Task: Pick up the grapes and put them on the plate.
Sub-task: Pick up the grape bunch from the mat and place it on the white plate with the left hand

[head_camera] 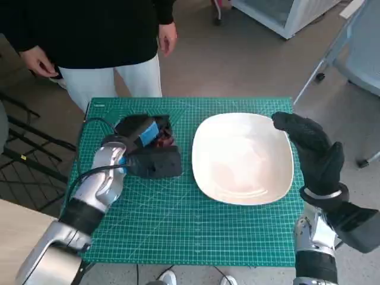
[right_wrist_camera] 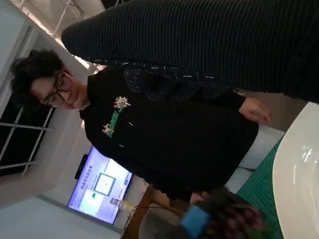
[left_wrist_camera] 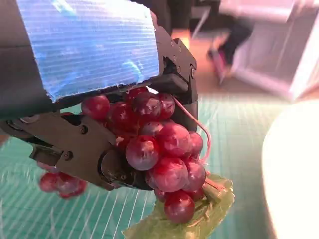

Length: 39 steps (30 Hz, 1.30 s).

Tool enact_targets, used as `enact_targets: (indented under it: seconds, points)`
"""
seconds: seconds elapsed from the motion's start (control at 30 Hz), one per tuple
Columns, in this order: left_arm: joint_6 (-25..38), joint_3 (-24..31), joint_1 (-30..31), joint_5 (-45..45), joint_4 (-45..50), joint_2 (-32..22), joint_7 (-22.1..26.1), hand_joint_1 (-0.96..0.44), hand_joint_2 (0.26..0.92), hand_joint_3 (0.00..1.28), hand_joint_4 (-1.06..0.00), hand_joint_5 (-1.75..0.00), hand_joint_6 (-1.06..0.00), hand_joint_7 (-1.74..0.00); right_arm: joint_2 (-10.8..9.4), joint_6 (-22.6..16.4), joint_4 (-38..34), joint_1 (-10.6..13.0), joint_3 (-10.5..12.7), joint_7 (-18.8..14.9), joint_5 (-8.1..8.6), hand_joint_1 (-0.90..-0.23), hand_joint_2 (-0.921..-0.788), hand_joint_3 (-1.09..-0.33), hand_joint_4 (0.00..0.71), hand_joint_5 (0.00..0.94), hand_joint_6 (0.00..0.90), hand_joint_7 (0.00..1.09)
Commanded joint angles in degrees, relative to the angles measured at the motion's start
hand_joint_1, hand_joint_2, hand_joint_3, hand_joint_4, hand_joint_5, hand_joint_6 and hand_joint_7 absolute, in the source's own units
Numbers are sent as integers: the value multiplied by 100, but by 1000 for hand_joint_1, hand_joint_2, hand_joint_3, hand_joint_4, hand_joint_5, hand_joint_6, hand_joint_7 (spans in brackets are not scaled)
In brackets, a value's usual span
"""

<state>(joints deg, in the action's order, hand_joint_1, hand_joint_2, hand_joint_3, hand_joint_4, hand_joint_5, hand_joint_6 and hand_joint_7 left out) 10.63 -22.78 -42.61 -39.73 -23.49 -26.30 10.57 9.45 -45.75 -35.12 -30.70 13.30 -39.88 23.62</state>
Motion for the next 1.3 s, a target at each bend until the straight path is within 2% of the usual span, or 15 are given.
enact_targets:
  seconds: [0.03, 0.2, 0.43, 0.87, 1.03, 1.3]
  points:
    - [3, 240, 194, -5, 789, -177, 40, 2, 921, 132, -621, -1276, -554, -1195, 5, 11, -119, 18, 5, -1, -4, -526, -921, -593, 174, 0, 86, 189]
    - [-22, 386, 325, -57, 1384, -264, 44, 2, 921, 108, -650, -1293, -592, -1108, -16, -17, -128, 8, -3, 1, -9, -527, -921, -593, 176, 2, 88, 189]
    - [44, 403, 385, -254, 1854, -303, 124, 2, 920, 87, -673, -1264, -615, -1090, -27, -13, -103, 22, -12, 11, -8, -527, -921, -592, 178, 2, 89, 188]
    - [-34, 423, 356, -219, 1999, -188, 335, 2, 920, 99, -659, -1145, -588, -1249, -9, 12, -47, 82, 5, 0, 21, -526, -921, -591, 177, 1, 90, 184]
    - [54, 334, 244, -259, 2034, -70, 528, 2, 921, 124, -627, -1207, -564, -1246, 4, 20, -32, 103, 21, -4, 39, -526, -921, -592, 177, 1, 91, 183]
    - [88, 109, -25, -349, 2122, 326, 782, 2, 920, 134, -617, -1357, -577, -1097, 43, 21, -29, 125, 66, -13, 87, -527, -921, -595, 175, 0, 90, 181]
